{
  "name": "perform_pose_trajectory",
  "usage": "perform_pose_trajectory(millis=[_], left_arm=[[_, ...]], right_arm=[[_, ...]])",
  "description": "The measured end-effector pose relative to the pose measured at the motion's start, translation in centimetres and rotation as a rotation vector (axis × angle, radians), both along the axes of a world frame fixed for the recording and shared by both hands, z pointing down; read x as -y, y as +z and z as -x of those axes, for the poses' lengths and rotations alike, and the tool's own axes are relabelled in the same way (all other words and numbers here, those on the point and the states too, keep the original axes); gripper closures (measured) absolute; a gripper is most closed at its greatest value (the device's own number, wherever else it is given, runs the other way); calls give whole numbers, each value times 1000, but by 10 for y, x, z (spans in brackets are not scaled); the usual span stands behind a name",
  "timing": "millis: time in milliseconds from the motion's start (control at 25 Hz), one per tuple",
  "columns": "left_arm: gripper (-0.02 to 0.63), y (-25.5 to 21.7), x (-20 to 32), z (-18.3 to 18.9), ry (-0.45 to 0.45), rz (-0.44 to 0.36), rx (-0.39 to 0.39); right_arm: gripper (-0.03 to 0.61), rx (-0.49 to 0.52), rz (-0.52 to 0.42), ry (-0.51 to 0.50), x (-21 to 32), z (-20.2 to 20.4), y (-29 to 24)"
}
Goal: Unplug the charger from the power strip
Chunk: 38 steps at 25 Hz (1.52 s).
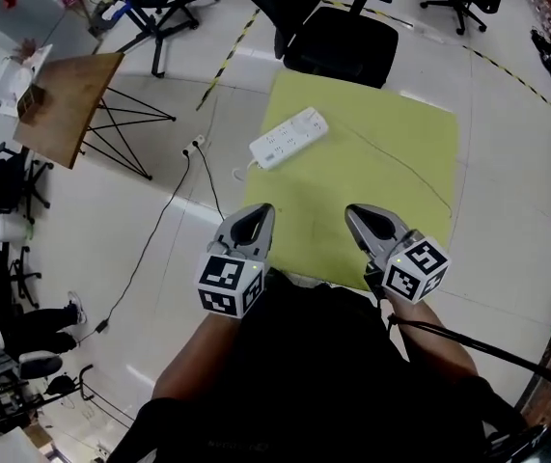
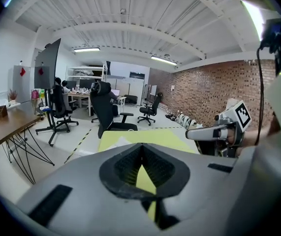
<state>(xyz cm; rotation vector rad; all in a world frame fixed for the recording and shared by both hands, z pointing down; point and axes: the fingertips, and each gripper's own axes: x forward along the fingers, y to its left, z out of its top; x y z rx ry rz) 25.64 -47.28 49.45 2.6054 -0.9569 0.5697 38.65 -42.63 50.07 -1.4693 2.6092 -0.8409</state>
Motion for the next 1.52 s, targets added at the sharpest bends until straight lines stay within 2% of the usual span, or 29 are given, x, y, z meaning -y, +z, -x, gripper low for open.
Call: perform_pose_trajectory(millis=[160, 400, 680, 840, 1040, 1240, 1520], left_arm=[[607, 11, 19, 2, 0, 13, 26], [607, 30, 55, 0, 69, 34, 67], [607, 59, 94, -2, 134, 77, 88], [607, 78, 106, 0, 165, 114, 87], [607, 98, 129, 8, 206, 138, 92], [607, 113, 147, 6, 240, 152, 82], [607, 120, 162, 3, 266, 167, 61]], right_arm=[[575, 12, 11, -14, 19, 5, 10], [575, -16, 35, 25, 57, 7, 21], [566, -157, 89, 70, 106, 1, 62], [527, -259, 145, 81, 137, -2, 102], [443, -300, 213, 124, 177, -2, 139], [393, -320, 240, 177, 215, -6, 160], [373, -371, 270, 187, 243, -4, 181]])
